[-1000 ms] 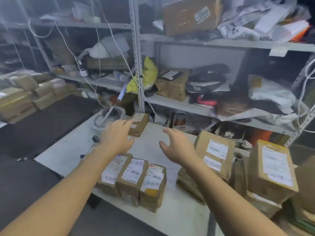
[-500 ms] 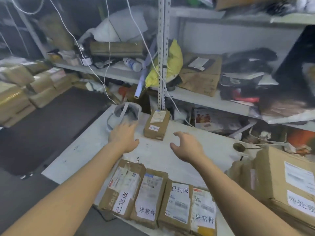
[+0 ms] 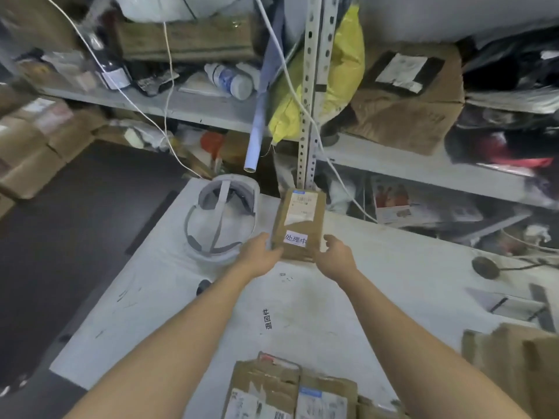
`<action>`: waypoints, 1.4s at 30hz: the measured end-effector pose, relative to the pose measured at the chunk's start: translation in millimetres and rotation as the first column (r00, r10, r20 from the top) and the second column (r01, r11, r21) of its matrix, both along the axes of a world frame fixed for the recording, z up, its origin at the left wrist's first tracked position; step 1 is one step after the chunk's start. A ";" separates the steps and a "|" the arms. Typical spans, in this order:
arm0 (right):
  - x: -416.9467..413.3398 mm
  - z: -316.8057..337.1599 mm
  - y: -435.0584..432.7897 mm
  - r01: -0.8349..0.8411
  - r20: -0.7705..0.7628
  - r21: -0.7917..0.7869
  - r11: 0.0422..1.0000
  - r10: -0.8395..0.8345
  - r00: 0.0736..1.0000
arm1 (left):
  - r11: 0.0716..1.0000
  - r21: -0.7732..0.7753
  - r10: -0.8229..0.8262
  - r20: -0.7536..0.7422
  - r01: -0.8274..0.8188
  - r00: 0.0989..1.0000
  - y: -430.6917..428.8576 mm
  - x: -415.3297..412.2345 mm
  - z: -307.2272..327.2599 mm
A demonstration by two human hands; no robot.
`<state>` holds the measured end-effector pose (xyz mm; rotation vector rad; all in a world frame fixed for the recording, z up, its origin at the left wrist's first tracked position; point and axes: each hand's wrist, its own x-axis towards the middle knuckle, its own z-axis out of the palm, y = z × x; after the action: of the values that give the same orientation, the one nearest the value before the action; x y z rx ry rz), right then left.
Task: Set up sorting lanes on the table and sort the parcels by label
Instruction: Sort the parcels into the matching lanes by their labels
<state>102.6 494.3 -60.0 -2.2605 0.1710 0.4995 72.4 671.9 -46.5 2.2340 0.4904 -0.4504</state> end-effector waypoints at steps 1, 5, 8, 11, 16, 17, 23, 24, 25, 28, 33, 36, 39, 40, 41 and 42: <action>5.6 -6.8 8.2 0.044 -0.015 0.009 0.999 -0.044 0.999 | 1.000 -0.023 0.006 0.007 -0.006 1.000 0.7 11.1 -8.0; 14.8 -32.4 29.1 0.175 -0.035 0.038 0.984 -0.173 0.984 | 0.993 -0.117 0.003 0.033 0.001 0.999 2.9 37.7 -39.4; 10.3 -38.8 37.5 0.273 -0.007 0.045 0.961 -0.273 0.962 | 0.982 -0.187 0.021 0.068 -0.008 0.997 6.7 38.1 -51.9; -1.1 -33.5 40.7 0.368 -0.014 0.093 0.925 -0.369 0.930 | 0.965 -0.263 0.037 0.097 -0.010 0.995 8.9 33.0 -53.2; -25.8 -0.7 34.7 0.464 0.047 0.191 0.865 -0.480 0.876 | 0.936 -0.348 0.010 0.177 0.053 0.984 0.5 21.8 -30.4; -31.8 10.7 30.3 0.475 0.070 0.210 0.854 -0.498 0.864 | 0.930 -0.359 0.000 0.203 0.075 0.979 -3.9 18.2 -19.9; -79.4 85.1 -10.4 0.502 0.170 0.328 0.800 -0.573 0.802 | 0.923 -0.326 -0.047 0.433 0.205 0.900 -49.1 -9.9 54.3; -91.1 99.2 -21.5 0.511 0.189 0.347 0.787 -0.592 0.784 | 0.921 -0.311 -0.061 0.479 0.234 0.876 -61.8 -17.8 68.5; -102.7 112.5 -32.5 0.521 0.202 0.362 0.773 -0.611 0.765 | 0.920 -0.290 -0.078 0.527 0.265 0.846 -74.2 -26.5 82.0; -138.7 148.8 -70.2 0.544 0.254 0.390 0.743 -0.655 0.712 | 0.911 -0.251 -0.117 0.604 0.327 0.788 -113.8 -54.8 115.6; -212.8 200.0 -148.3 0.540 0.381 0.387 0.748 -0.663 0.645 | 0.897 -0.201 -0.156 0.691 0.394 0.706 -191.9 -122.3 167.6; -259.0 220.0 -197.6 0.517 0.456 0.389 0.762 -0.647 0.611 | 0.890 -0.212 -0.139 0.717 0.403 0.683 -240.1 -167.9 193.6; -299.1 238.4 -240.2 0.500 0.504 0.384 0.776 -0.630 0.591 | 0.890 -0.205 -0.122 0.755 0.408 0.644 -283.5 -207.2 215.7; -310.6 243.1 -255.5 0.497 0.521 0.373 0.784 -0.620 0.587 | 0.889 -0.209 -0.111 0.766 0.408 0.633 -298.2 -218.0 220.8; -321.4 247.7 -271.0 0.499 0.535 0.362 0.787 -0.614 0.580 | 0.886 -0.208 -0.110 0.774 0.413 0.624 -313.1 -228.8 226.2; -330.9 251.0 -286.6 0.504 0.546 0.351 0.789 -0.609 0.575 | 0.883 -0.209 -0.111 0.776 0.419 0.621 -327.9 -238.3 230.1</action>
<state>-228.3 207.7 191.1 -1.9361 0.4603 -0.5948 -165.9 344.0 183.7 1.8875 -0.3695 0.2533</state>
